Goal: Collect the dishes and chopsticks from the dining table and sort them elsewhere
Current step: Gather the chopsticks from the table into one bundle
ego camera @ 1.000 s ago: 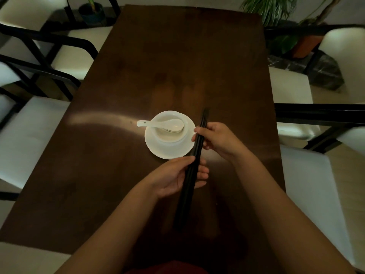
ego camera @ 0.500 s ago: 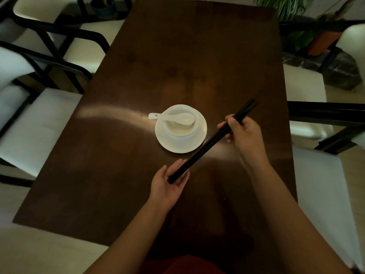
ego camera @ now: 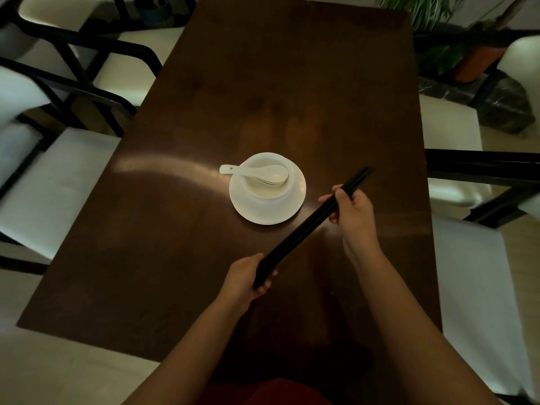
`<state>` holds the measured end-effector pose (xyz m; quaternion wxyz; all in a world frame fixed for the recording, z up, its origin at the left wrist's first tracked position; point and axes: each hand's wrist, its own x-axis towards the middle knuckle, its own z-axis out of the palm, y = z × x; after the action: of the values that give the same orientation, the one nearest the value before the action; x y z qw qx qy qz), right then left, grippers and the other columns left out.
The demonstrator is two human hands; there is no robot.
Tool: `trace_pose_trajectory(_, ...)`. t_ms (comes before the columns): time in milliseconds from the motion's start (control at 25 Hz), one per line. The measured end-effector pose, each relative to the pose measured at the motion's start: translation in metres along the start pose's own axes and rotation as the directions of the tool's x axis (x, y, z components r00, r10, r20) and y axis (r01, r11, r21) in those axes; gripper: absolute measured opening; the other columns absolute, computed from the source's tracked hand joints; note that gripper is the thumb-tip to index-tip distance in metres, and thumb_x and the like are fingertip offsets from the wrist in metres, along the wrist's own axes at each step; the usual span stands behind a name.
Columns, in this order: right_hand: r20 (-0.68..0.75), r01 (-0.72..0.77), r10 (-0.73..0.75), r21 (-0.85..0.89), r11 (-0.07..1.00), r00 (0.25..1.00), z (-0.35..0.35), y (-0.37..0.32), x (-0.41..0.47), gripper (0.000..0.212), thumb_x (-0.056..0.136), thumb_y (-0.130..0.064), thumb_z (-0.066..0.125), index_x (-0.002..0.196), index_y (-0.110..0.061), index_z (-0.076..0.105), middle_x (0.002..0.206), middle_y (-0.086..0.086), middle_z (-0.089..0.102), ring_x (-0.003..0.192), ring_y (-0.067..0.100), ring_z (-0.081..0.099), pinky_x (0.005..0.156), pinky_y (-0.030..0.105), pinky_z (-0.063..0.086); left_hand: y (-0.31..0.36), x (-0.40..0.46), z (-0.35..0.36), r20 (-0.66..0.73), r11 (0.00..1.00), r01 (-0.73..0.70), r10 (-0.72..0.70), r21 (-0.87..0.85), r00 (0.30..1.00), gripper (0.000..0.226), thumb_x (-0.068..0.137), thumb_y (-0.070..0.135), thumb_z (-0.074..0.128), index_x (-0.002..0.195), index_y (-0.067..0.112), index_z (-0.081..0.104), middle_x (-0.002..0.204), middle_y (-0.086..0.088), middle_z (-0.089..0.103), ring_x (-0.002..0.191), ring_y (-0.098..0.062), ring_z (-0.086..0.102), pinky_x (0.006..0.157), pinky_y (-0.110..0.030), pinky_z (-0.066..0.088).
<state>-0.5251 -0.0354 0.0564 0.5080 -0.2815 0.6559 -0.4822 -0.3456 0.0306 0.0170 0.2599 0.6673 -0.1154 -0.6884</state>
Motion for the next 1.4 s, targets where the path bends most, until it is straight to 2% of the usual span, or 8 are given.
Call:
trace_pose_trajectory(160,0.046,-0.196,0.196,0.007,0.981,0.98,0.002,0.018,0.027,0.013,0.094,-0.015,0.046,0.084,-0.016,0.054,0.075,0.003,0.054,0.057,0.009,0.048,0.052,0.019,0.043,0.005,0.01,-0.013,-0.144,0.997,-0.076,0.071,-0.033,0.987,0.022,0.097,0.018,0.041,0.095,0.005,0.059,0.072,-0.008,0.057,0.049,-0.01,0.041,0.033,-0.015,0.033)
trace_pose_trajectory(280,0.053,-0.296,0.294,0.03,0.955,0.954,0.017,0.024,0.054,0.011,0.093,-0.013,0.05,0.082,-0.012,0.052,0.073,0.004,0.051,0.056,0.01,0.047,0.049,0.019,0.043,0.019,0.021,-0.016,-0.158,0.99,-0.072,0.053,-0.122,0.986,0.021,0.097,0.014,0.039,0.1,0.004,0.057,0.076,-0.01,0.058,0.053,-0.011,0.042,0.033,-0.015,0.035)
trace_pose_trajectory(400,0.034,-0.361,0.36,0.002,0.933,0.932,0.031,0.025,0.082,0.014,0.091,-0.012,0.051,0.076,-0.012,0.049,0.068,0.005,0.052,0.052,0.012,0.047,0.043,0.019,0.044,0.036,0.037,-0.016,-0.165,0.991,-0.051,0.031,-0.124,0.986,0.02,0.094,0.01,0.041,0.09,0.005,0.06,0.078,-0.011,0.059,0.055,-0.011,0.045,0.036,-0.015,0.036)
trace_pose_trajectory(640,0.014,-0.357,0.358,-0.059,0.932,0.934,0.046,0.038,0.107,0.019,0.09,-0.012,0.05,0.071,-0.011,0.046,0.064,0.006,0.05,0.048,0.015,0.045,0.032,0.015,0.039,0.05,0.059,-0.021,-0.158,0.985,-0.038,0.011,-0.171,0.987,0.017,0.093,0.007,0.042,0.09,0.004,0.058,0.078,-0.013,0.058,0.056,-0.012,0.047,0.033,-0.014,0.036)
trace_pose_trajectory(960,0.055,-0.346,0.346,-0.011,0.938,0.936,0.044,0.044,0.103,0.02,0.092,-0.019,0.05,0.074,-0.012,0.052,0.065,0.004,0.05,0.049,0.013,0.046,0.037,0.02,0.04,0.053,0.059,-0.025,-0.149,0.963,0.026,-0.068,-0.268,0.986,0.018,0.096,0.023,0.044,0.085,0.012,0.053,0.083,-0.013,0.063,0.065,-0.019,0.06,0.036,-0.016,0.044)
trace_pose_trajectory(1200,0.094,-0.355,0.361,-0.075,0.932,0.928,0.043,0.048,0.088,0.022,0.095,-0.022,0.041,0.078,-0.014,0.054,0.069,0.005,0.053,0.05,0.013,0.047,0.037,0.019,0.04,0.055,0.053,-0.027,-0.124,0.963,0.01,-0.045,-0.269,0.991,0.026,0.098,0.027,0.038,0.084,0.01,0.054,0.085,-0.015,0.064,0.073,-0.023,0.065,0.059,-0.031,0.05)
trace_pose_trajectory(1320,0.116,-0.357,0.37,-0.12,0.926,0.922,0.042,0.049,0.08,0.022,0.095,-0.025,0.041,0.089,-0.011,0.057,0.076,0.006,0.055,0.054,0.013,0.049,0.041,0.02,0.04,0.056,0.051,-0.032,-0.096,0.983,0.038,-0.057,-0.181,0.994,0.031,0.099,0.03,0.033,0.091,0.008,0.053,0.09,-0.014,0.064,0.079,-0.025,0.064,0.063,-0.034,0.05)
trace_pose_trajectory(1400,0.106,-0.368,0.389,-0.176,0.913,0.915,0.041,0.049,0.072,0.023,0.093,-0.028,0.042,0.101,-0.012,0.056,0.086,0.008,0.056,0.058,0.013,0.051,0.048,0.022,0.04,0.06,0.051,-0.047,-0.176,0.999,0.01,-0.003,0.038,0.984,0.035,0.099,0.033,0.031,0.103,0.007,0.054,0.093,-0.011,0.063,0.081,-0.023,0.062,0.066,-0.033,0.049)
